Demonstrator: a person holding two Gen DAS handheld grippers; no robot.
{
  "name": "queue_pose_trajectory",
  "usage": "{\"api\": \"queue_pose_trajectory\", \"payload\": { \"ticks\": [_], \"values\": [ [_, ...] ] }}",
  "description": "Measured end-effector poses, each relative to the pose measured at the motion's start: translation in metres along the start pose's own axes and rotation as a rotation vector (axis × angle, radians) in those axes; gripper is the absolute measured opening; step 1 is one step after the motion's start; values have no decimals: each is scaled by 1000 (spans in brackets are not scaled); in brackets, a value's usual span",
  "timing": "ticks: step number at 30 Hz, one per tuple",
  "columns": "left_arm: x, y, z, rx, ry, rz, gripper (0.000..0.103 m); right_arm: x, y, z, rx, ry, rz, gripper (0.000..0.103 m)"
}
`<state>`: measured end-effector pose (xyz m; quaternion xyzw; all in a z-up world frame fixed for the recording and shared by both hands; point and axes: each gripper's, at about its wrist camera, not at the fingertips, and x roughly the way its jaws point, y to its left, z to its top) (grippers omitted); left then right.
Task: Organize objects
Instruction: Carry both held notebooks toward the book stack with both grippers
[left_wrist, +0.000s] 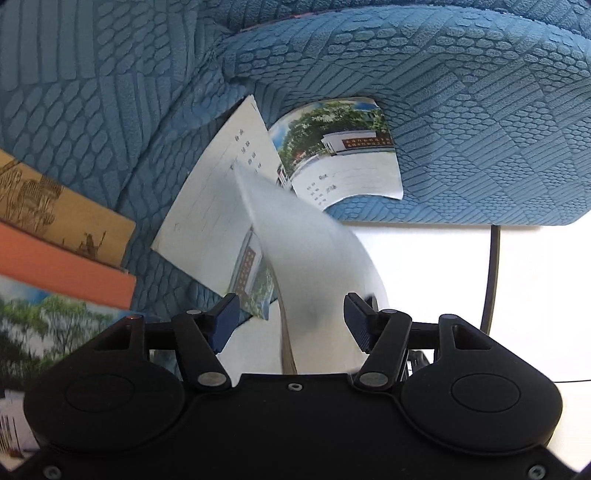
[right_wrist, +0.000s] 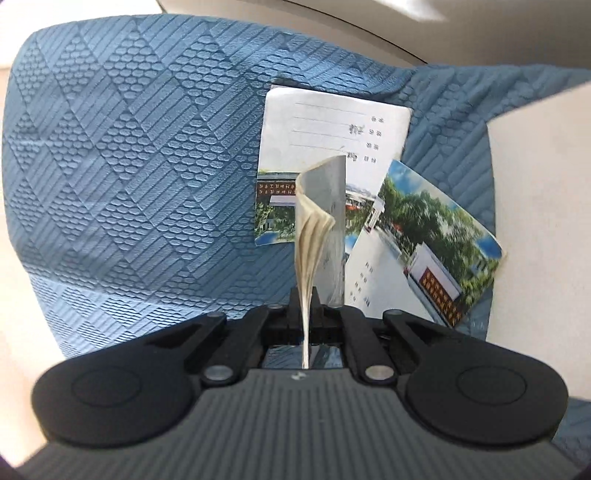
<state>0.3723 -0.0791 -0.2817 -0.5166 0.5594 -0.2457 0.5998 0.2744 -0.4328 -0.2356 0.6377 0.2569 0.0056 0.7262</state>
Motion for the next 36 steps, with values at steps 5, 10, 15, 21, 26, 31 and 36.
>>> {"api": "queue_pose_trajectory", "payload": {
  "ticks": [5, 10, 15, 21, 26, 31, 36],
  "values": [
    [6, 7, 10, -40, -19, -20, 50, -14, -7, -5, 12, 11, 0, 5],
    [12, 5, 9, -18, -6, -13, 24, -23, -8, -11, -14, 26, 9, 5],
    [15, -2, 4, 46, 14, 27, 22, -31, -7, -14, -47, 33, 7, 5],
    [1, -14, -3, 116, -4, 49, 12, -41, -9, -20, -62, 35, -40, 7],
    [-17, -38, -22, 251, -10, 94, 4, -49, -11, -29, -62, 13, -143, 12],
    [-38, -57, -47, 348, -33, 99, 1, -56, -6, -40, -114, 1, -225, 11],
    [-65, -74, -68, 405, -57, 87, 0, -65, 10, -52, -173, 13, -252, 11]
  ]
}}
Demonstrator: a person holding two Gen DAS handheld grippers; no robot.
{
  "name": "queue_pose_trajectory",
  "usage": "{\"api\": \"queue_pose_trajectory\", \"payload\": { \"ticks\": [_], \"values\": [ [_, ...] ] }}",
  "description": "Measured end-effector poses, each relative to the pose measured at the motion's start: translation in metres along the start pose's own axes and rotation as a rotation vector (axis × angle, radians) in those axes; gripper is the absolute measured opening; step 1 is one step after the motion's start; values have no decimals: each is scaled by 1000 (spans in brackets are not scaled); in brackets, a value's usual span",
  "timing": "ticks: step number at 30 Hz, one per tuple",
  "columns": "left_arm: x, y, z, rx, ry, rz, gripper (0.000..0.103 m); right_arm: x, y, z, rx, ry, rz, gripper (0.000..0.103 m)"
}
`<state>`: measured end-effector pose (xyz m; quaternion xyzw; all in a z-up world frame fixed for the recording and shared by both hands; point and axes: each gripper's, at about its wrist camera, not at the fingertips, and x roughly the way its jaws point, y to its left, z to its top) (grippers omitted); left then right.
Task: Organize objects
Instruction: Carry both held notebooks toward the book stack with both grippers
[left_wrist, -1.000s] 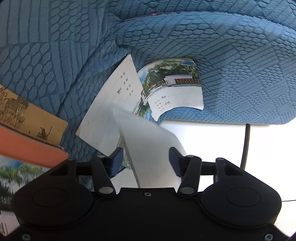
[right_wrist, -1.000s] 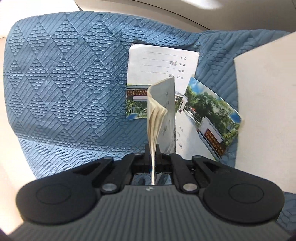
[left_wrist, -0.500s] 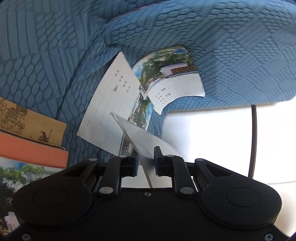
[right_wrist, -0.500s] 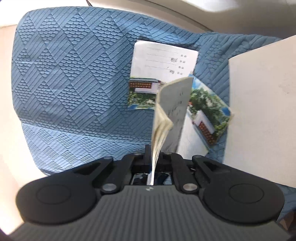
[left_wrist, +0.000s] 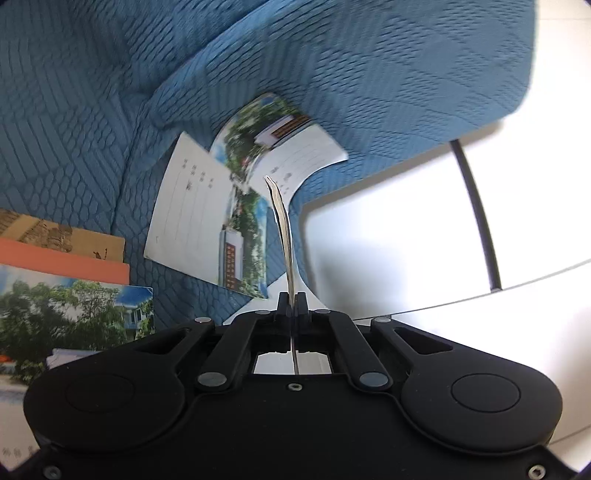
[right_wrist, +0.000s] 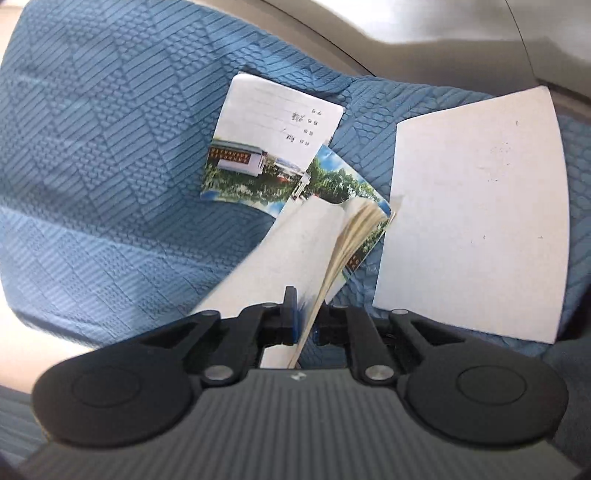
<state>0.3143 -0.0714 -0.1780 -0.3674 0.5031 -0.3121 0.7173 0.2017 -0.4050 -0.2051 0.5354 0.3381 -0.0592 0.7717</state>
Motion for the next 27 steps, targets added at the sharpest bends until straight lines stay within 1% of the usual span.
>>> {"api": "queue_pose_trajectory", "payload": {
  "ticks": [4, 9, 17, 22, 24, 27],
  "values": [
    [-30, -21, -9, 53, -45, -2, 0, -12, 23, -3, -54, 4, 12, 11],
    [-68, -46, -14, 96, -93, -7, 0, -31, 63, -7, -156, 1, 44, 10],
    [-133, -78, -11, 125, -187, -7, 1, -46, 118, -12, -217, 37, 129, 10],
    [-166, -92, -4, 134, -226, -2, 3, -51, 150, -18, -260, 62, 167, 11],
    [-180, -96, -5, 140, -250, -3, 3, -54, 162, -19, -265, 73, 201, 11],
    [-199, -95, -11, 131, -279, -11, 3, -54, 176, -25, -286, 100, 222, 11]
  ]
}}
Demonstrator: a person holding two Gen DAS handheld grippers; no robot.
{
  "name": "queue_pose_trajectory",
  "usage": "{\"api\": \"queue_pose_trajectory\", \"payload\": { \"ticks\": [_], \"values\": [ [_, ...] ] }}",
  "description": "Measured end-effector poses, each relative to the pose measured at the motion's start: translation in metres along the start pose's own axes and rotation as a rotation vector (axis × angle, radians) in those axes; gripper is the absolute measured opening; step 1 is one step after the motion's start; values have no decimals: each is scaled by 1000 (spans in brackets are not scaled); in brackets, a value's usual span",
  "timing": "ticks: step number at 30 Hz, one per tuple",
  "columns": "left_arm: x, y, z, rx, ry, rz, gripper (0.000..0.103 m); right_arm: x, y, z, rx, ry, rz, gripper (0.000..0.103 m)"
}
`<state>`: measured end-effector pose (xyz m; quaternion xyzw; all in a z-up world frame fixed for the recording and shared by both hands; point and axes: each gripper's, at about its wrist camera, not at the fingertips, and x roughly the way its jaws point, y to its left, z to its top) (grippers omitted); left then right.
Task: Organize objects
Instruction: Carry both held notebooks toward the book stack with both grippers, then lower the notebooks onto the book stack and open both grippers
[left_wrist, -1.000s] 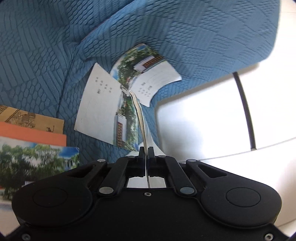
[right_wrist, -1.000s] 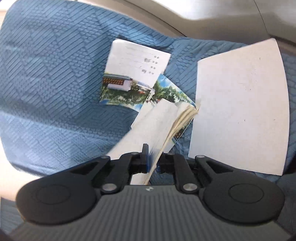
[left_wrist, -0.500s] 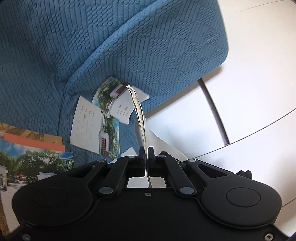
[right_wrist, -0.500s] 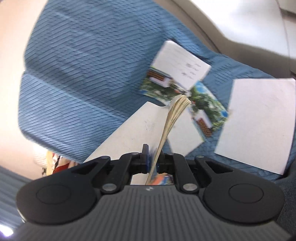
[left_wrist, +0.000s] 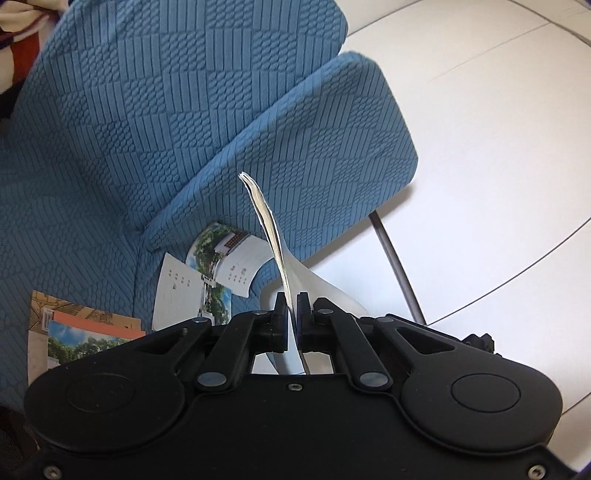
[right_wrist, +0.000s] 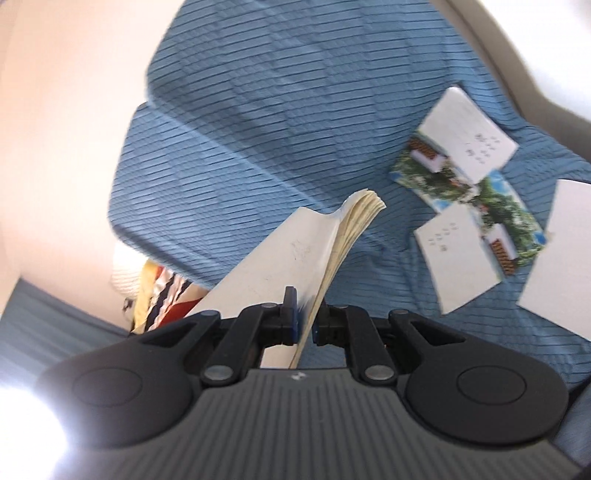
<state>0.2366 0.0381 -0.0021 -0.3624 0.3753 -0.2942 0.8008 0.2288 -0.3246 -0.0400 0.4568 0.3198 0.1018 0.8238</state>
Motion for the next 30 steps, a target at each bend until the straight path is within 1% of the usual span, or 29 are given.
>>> {"api": "queue_pose_trajectory", "payload": {
  "ticks": [5, 7, 9, 13, 15, 20, 22, 25, 30],
  "values": [
    [-25, 13, -17, -6, -38, 22, 4, 15, 12, -12, -57, 60, 7, 11],
    [-33, 22, -28, -13, -61, 50, 4, 22, 12, -18, -76, 89, 14, 11],
    [-39, 31, -41, -3, -82, 82, 5, 33, 13, -24, -119, 121, 13, 11],
    [-43, 50, -65, -14, -108, 135, 6, 56, 10, -39, -205, 175, -10, 11],
    [-39, 59, -77, -24, -107, 160, 6, 68, 5, -47, -233, 198, -31, 11],
    [-27, 84, -104, -64, -77, 216, 8, 94, -10, -63, -277, 246, -93, 11],
    [-22, 94, -112, -94, -68, 228, 8, 106, -15, -69, -308, 269, -111, 11],
    [-18, 107, -123, -125, -74, 244, 9, 122, -20, -78, -370, 300, -137, 11],
    [-9, 125, -140, -192, -27, 265, 10, 142, -27, -91, -474, 335, -191, 11]
  ]
}}
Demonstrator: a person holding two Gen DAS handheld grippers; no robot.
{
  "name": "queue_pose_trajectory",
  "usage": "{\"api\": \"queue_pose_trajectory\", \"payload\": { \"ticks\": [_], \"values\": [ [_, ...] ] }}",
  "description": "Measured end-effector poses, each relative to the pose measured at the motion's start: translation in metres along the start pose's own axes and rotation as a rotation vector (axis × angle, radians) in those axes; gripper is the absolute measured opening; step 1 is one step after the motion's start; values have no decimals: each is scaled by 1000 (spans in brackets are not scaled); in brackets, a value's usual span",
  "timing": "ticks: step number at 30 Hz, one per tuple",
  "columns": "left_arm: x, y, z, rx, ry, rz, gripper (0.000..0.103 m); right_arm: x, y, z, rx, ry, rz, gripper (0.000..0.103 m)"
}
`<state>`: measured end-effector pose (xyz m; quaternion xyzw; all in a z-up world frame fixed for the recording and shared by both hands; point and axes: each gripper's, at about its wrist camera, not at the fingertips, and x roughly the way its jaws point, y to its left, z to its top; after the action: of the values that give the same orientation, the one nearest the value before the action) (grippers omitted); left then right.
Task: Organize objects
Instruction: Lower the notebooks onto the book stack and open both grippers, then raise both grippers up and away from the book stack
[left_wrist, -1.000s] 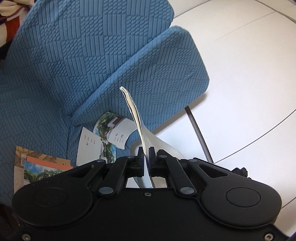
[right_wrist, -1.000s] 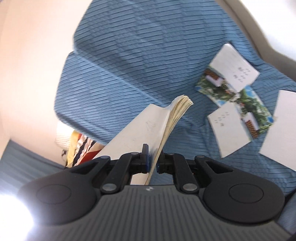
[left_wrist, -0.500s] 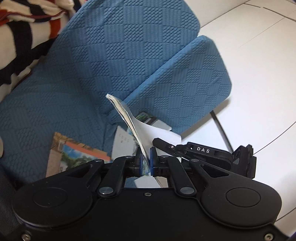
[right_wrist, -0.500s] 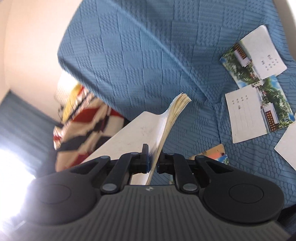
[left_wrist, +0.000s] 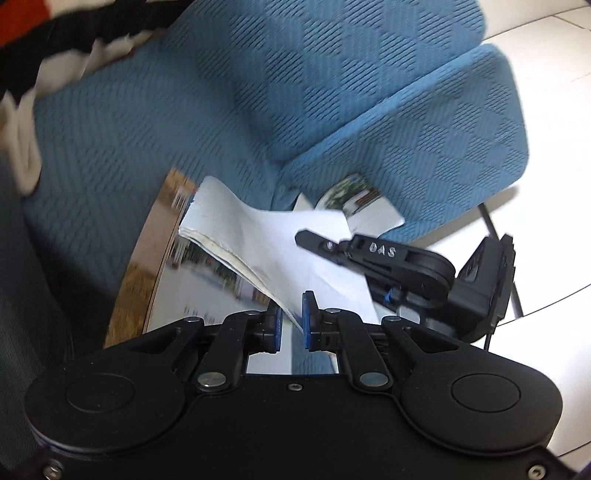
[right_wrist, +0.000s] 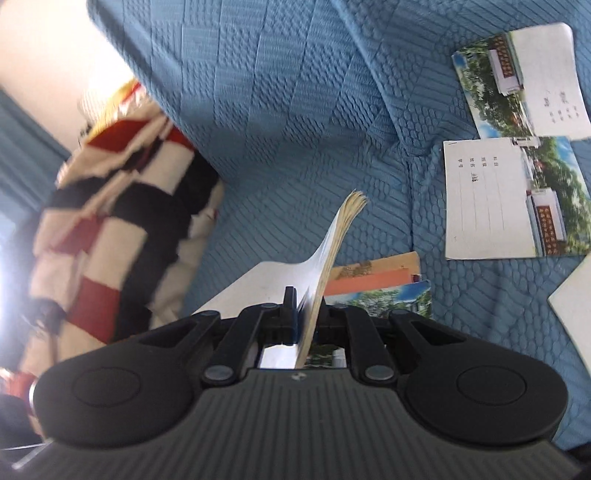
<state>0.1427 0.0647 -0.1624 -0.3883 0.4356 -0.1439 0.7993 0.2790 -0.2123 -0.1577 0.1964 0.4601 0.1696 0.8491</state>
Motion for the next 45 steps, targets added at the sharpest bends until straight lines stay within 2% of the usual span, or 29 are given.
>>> {"api": "queue_pose_trajectory", "payload": {
  "ticks": [6, 13, 14, 16, 18, 22, 24, 27, 31, 34, 39, 45],
  "values": [
    [10, 8, -14, -29, 51, 21, 10, 10, -1, -12, -66, 27, -60, 11],
    [27, 14, -33, -65, 142, 50, 10, 22, -14, -22, -66, 40, -122, 12],
    [30, 16, -35, -68, 160, 52, 11, 23, -16, -23, -56, 42, -124, 12],
    [32, 19, -37, -82, 189, 59, 25, 25, -20, -24, -43, 43, -127, 14],
    [32, 21, -42, -94, 207, 54, 35, 24, -24, -24, -23, 47, -132, 26],
    [26, 16, -52, -65, 251, 55, 43, 22, -29, -24, -12, 68, -177, 42],
    [18, 10, -56, -40, 246, 49, 48, 18, -31, -25, -9, 69, -195, 58],
    [8, -4, -53, 33, 235, 60, 53, 8, -34, -29, 7, 51, -211, 72],
    [-4, -24, -44, 159, 183, 133, 60, -10, -35, -39, 22, 12, -232, 72],
    [-9, -27, -31, 196, 123, 165, 63, -25, -32, -51, 45, -30, -231, 72],
    [3, -14, -12, 200, 111, 221, 63, -42, -22, -75, 55, -78, -219, 72],
    [31, 10, -7, 189, 132, 294, 60, -50, -18, -99, 78, -109, -210, 71]
  ]
}}
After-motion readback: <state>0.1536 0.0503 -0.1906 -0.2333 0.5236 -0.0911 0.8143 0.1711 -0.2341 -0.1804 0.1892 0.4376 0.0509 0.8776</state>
